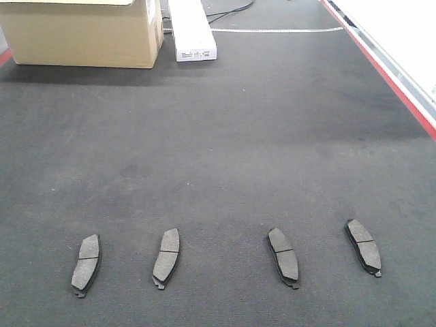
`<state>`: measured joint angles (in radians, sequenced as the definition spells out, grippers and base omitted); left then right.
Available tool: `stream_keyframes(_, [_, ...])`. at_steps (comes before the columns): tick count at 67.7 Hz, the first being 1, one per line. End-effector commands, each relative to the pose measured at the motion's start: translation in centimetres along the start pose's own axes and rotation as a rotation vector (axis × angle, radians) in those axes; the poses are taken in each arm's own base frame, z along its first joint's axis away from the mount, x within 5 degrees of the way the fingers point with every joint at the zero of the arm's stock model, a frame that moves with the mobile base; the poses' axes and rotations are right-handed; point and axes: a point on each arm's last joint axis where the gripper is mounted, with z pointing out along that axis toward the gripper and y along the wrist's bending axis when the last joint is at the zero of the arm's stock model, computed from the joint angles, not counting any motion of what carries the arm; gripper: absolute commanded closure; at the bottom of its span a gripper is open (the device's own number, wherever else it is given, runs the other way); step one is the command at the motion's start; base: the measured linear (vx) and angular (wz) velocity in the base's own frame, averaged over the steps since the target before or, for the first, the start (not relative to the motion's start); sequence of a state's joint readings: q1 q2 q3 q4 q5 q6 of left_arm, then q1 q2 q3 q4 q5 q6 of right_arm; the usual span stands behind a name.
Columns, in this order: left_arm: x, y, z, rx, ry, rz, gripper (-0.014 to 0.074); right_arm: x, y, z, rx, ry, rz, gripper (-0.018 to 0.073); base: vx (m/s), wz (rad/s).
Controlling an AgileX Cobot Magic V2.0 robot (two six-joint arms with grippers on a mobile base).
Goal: Move and align brake pads A on conveyor
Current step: 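Raise the open right gripper and withdraw both arms from the belt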
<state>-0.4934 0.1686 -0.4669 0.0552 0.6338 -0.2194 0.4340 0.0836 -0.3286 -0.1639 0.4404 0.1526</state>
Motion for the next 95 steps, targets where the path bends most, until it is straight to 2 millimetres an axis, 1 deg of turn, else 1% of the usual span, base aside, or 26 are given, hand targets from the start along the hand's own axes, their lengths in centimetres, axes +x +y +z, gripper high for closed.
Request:
stream_keyframes(1, [-1.3,-0.3,-0.2,0.026,-0.085,-0.005,0.0604,-1.4,0.0,-0.1,-0.003,-0.084,-0.011,0.0571,0.0,0.0])
stream_keyframes(20, [-1.3,-0.3,-0.2,0.026,-0.084,-0.005,0.0604,-1.4,0.0,-0.1,-0.003,-0.084,-0.011,0.0571,0.0,0.0])
stream_keyframes(27, [-0.6,-0.1,0.2,0.009,-0.063,-0.01,0.0604,-1.4,0.0,-0.1,-0.003,-0.084,-0.011,0.0571,0.0,0.0])
stream_keyframes(31, [0.1,0.2,0.7,-0.046,-0.046,-0.031,0.0603,-1.4,0.0,-0.1,-0.002,-0.079,-0.011,0.0571,0.0,0.0])
stream_keyframes(38, [2.0,1.2,1.7,-0.184,-0.005,-0.073,0.0603,-1.3,0.0,-0.1,-0.001,-0.072,-0.011,0.0571,0.0,0.0])
stream_keyframes(43, [3.2,2.0,2.2,-0.275,-0.029,-0.092,0.0603,-1.3,0.0,-0.1,-0.001,-0.072,-0.011,0.0571,0.0,0.0])
stream_keyframes(53, [6.4,3.5,3.1,-0.409,-0.192,-0.101,0.0603,-1.3,0.0,-0.1,-0.001,-0.072,-0.011,0.0571,0.0,0.0])
stream_keyframes(63, [9.6,4.3,3.6,-0.459,-0.336,-0.084,0.0603,-1.3,0.0,-0.1,-0.001,-0.072,-0.011,0.0571,0.0,0.0])
stream_keyframes(73, [9.6,4.3,3.4,-0.477,-0.31,-0.006,0.0603,-1.3,0.0,-0.1,-0.001,-0.072,-0.011,0.0571,0.0,0.0])
stream_keyframes(95, [9.6,4.3,3.4,-0.477,-0.309,-0.007,0.0603,-1.3,0.0,-0.1,-0.001,-0.072,-0.011,0.0571,0.0,0.0])
